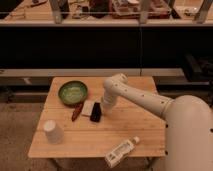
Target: Push the eraser across the table
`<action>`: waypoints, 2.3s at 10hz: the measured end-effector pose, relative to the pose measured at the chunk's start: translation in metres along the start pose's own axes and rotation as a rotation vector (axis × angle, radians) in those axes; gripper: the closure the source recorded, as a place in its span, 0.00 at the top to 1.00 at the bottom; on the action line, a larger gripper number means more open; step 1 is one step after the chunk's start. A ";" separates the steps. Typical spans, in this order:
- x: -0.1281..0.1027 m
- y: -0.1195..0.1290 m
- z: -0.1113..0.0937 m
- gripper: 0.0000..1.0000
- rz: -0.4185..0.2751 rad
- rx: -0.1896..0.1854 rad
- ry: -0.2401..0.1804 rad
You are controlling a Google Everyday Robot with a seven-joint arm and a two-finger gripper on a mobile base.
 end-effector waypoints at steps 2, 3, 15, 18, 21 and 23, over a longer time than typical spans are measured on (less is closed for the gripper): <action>0.009 -0.031 0.006 0.00 -0.067 0.011 -0.003; 0.013 -0.046 0.011 0.00 -0.101 0.018 -0.011; 0.049 -0.102 0.028 0.00 -0.270 0.126 0.057; 0.065 -0.111 0.024 0.00 -0.305 0.180 0.124; 0.077 -0.117 0.031 0.00 -0.312 0.177 0.114; 0.080 -0.113 0.034 0.00 -0.305 0.169 0.101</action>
